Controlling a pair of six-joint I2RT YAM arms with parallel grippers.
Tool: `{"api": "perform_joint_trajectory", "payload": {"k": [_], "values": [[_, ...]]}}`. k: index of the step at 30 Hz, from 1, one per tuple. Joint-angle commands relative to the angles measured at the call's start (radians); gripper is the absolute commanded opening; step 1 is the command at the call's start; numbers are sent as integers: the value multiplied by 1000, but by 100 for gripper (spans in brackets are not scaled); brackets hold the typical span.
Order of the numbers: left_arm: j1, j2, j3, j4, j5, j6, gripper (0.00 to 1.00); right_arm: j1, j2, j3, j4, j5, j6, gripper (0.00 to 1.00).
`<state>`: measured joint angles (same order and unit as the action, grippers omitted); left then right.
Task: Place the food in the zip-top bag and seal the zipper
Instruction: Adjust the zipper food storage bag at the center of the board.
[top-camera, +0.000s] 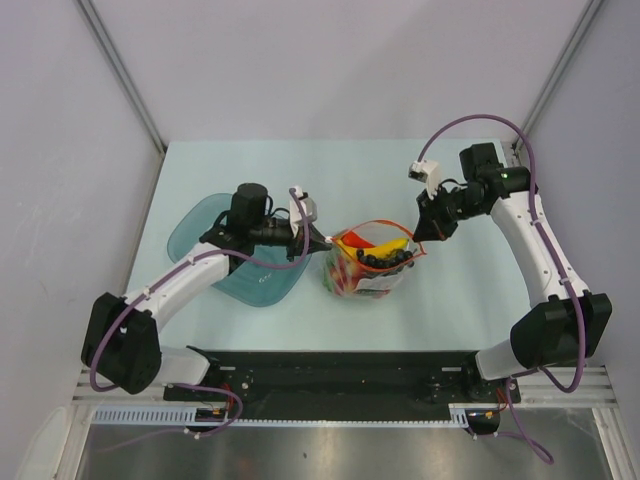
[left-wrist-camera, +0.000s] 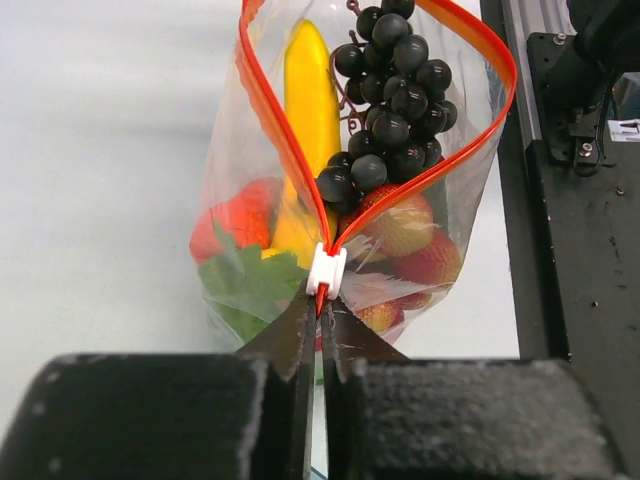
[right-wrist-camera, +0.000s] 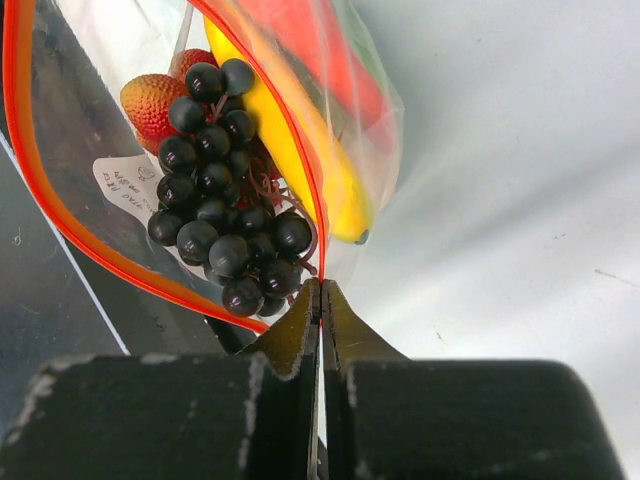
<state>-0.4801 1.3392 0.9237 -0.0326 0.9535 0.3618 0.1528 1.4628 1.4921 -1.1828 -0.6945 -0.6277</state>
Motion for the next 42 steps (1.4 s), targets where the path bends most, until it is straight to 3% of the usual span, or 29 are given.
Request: {"api": "perform_joint_trajectory", "payload": {"k": [1,6,8,9,11,12,15,21,29,35,42], "values": [[-3,-18,32,-39,59,64,0,-13,-12,2,32,6,5,0],[-2,-44,56,-113,67,91,0,-25,-13,10,41,-19,10,2],[-3,-44,73,-119,65,60,0,-27,-21,32,41,-46,13,22],[-9,-41,81,-122,56,48,0,-27,-28,57,48,-81,17,44],[-18,-34,115,-147,38,26,0,-13,-73,68,103,-102,66,61],[-29,-31,125,-154,16,20,0,-1,-93,68,168,-100,72,76],[-51,-25,162,-173,-33,-23,0,76,-151,66,283,-70,109,87],[-52,-38,195,-201,-50,-96,0,238,-188,44,443,-91,193,83],[-54,-54,205,-208,-33,-103,0,402,-233,-197,831,-57,184,68],[-63,-69,204,-242,-27,-47,0,482,-196,-254,929,-46,131,59],[-63,-86,196,-253,-32,-32,0,519,-154,-259,879,-46,62,52]]}}
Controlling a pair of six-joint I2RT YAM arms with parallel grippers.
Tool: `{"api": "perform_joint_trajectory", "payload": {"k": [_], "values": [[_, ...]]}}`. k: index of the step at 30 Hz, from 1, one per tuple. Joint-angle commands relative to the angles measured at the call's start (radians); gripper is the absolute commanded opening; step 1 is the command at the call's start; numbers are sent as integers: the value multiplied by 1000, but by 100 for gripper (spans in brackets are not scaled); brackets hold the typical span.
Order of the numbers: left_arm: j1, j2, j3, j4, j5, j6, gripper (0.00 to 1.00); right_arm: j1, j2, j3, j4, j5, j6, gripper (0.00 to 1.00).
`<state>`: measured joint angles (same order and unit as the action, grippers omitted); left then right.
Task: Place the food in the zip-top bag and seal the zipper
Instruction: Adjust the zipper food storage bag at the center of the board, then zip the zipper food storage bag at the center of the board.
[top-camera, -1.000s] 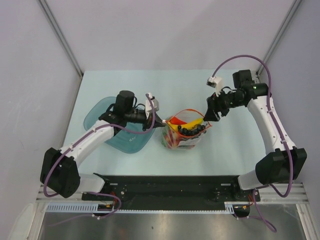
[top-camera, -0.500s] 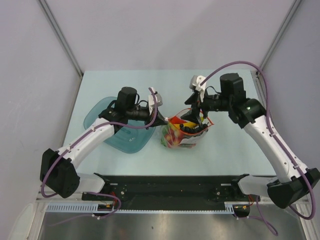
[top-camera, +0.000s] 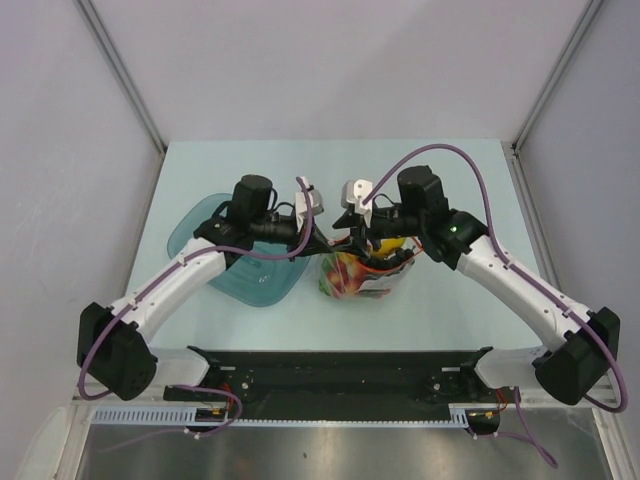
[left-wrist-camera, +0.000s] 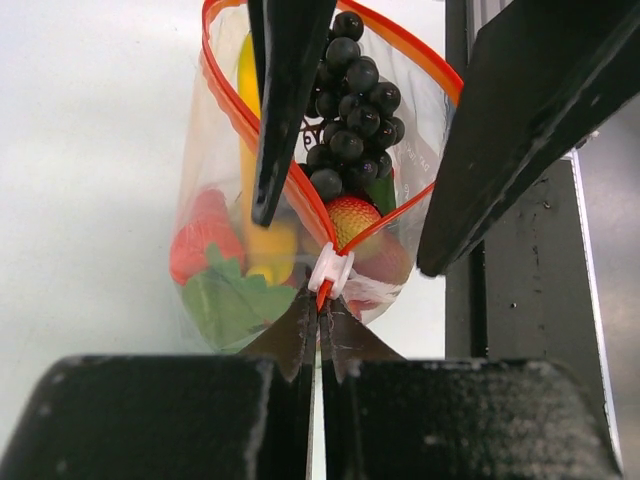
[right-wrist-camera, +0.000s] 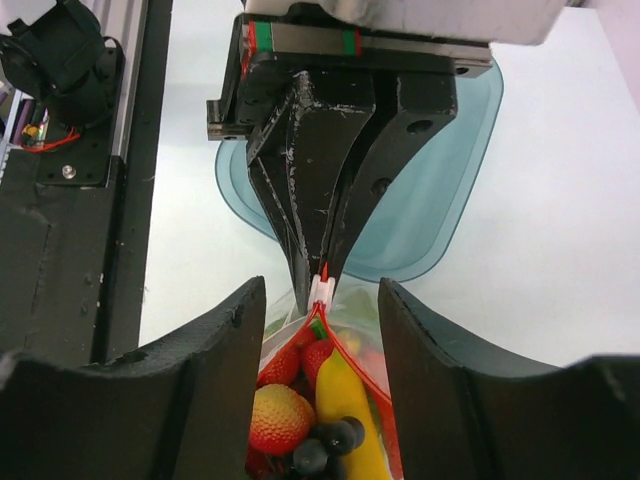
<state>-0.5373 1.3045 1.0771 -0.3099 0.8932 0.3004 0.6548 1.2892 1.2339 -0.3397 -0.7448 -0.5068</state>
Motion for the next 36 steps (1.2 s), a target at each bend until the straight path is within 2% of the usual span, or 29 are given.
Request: {"api": "perform_joint_trajectory", "payload": {"k": [1,7,11,16,19,24,36], "values": [[-4,-54,40,25,29,32,0,20,21,-8,31,1,-64,52],[-4,-65,29,17,33,52,0,32,36,-31,45,27,-82,44],[-6,-70,26,15,33,57,0,34,42,-28,54,28,-82,30],[-6,-63,29,9,38,68,0,39,42,-22,56,19,-67,28],[-6,-63,29,14,39,71,0,39,44,-21,41,25,-73,22],[-1,-67,32,44,44,33,0,37,30,-22,-15,58,-122,0],[60,-102,26,120,67,-67,0,-40,-13,10,-229,94,-194,0]]}}
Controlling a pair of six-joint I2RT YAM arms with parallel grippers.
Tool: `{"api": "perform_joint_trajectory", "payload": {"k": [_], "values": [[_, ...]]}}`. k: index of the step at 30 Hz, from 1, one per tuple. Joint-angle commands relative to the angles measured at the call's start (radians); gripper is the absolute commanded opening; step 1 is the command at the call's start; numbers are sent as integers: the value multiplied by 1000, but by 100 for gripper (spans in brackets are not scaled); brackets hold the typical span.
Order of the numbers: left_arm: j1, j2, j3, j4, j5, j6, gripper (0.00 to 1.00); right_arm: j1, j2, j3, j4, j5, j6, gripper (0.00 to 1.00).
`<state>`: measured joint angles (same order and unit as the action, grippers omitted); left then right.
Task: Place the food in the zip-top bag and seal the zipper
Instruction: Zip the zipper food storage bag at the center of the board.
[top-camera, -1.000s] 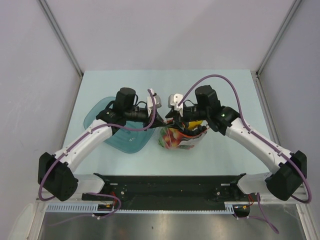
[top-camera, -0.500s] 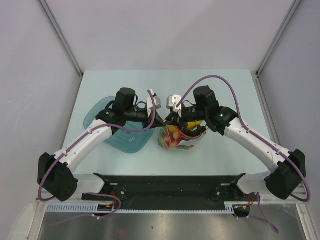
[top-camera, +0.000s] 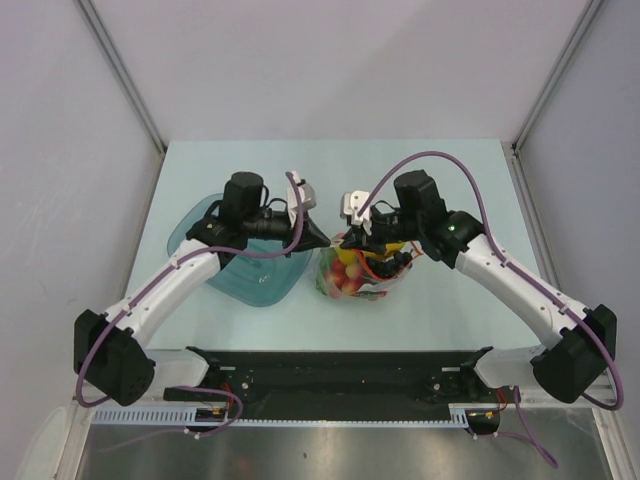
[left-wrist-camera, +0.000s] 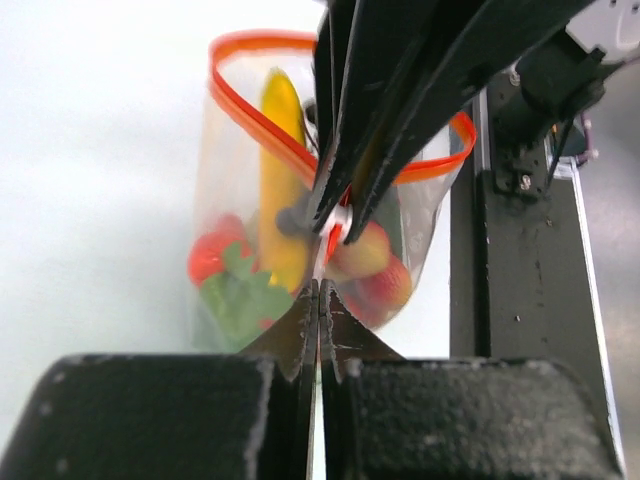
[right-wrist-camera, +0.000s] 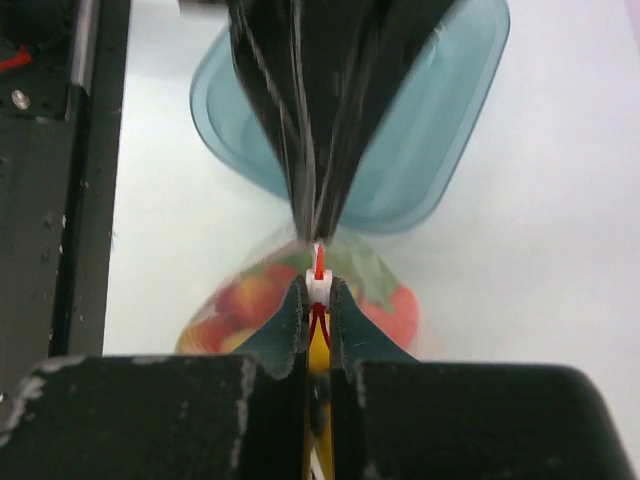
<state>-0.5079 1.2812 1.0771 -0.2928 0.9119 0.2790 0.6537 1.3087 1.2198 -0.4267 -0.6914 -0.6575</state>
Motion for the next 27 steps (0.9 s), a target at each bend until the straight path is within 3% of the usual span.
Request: {"api": "perform_joint_trajectory", "payload": {"k": [1,8,10,12,17,18,27], "values": [[32,-80,24,113,47,-53,0,-43,-32,24,-145,41,-45,0],[35,-88,17,106,65,-35,0,-81,-52,21,-164,29,-44,0],[25,-82,21,83,74,15,16,-80,-65,26,-144,17,-13,0],[2,-76,35,48,56,60,38,-72,-74,30,-94,-6,16,0],[-38,-40,52,23,41,152,61,-48,-80,44,-26,-40,85,0],[-49,-33,52,27,32,158,69,-43,-80,44,-21,-43,87,0],[-95,38,37,97,19,155,62,-22,-78,40,3,-40,108,0]]}}
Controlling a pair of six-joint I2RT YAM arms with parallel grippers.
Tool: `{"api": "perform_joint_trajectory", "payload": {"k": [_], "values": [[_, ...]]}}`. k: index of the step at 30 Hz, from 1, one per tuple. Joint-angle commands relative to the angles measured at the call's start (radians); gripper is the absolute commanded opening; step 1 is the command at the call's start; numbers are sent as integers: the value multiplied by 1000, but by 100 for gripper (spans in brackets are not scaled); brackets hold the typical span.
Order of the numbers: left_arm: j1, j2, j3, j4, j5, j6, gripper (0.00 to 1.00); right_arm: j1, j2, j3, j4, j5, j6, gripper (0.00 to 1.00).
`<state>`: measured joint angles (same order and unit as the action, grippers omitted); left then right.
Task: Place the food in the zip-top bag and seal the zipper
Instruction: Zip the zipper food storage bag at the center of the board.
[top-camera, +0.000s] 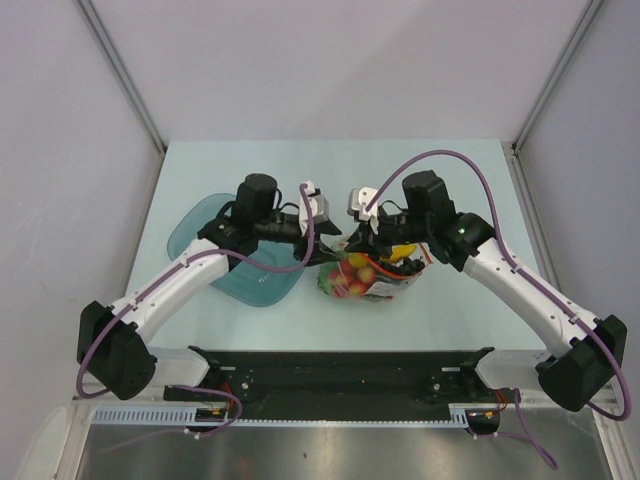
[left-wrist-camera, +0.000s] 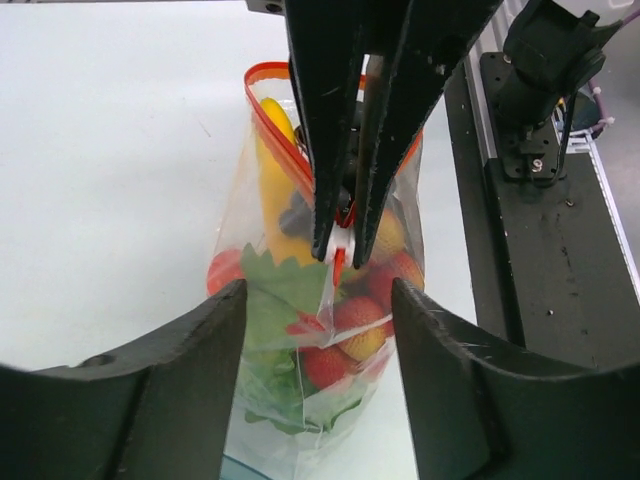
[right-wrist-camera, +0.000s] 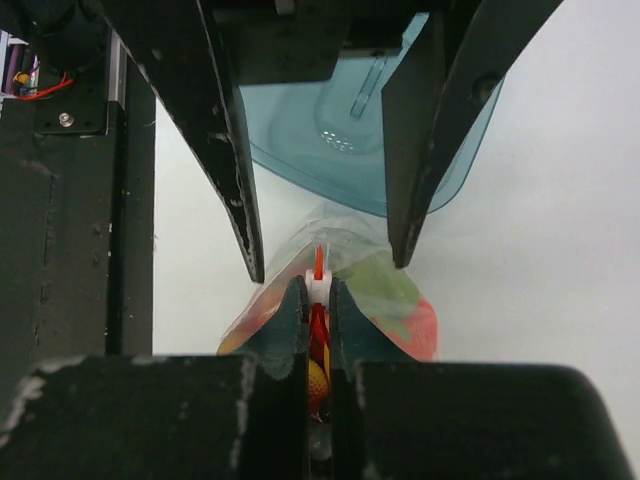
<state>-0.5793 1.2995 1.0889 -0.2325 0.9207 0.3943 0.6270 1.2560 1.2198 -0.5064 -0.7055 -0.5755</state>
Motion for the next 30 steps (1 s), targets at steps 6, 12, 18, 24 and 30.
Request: {"api": "perform_joint_trajectory", "payload": {"k": [6,12,18,24,30], "values": [[-30,21,25,13,-6,72,9,8,-32,30,77,-19,31,0],[-1,-34,-21,165,-20,-89,0,5,-35,-12,29,20,-20,0],[55,-63,-44,226,0,-187,0,-42,-40,-42,-35,43,-63,0],[84,-80,-67,229,4,-204,0,-82,-52,-37,-73,32,-86,2],[59,-51,15,69,58,-13,29,-84,-66,-31,12,-11,-23,0]]}}
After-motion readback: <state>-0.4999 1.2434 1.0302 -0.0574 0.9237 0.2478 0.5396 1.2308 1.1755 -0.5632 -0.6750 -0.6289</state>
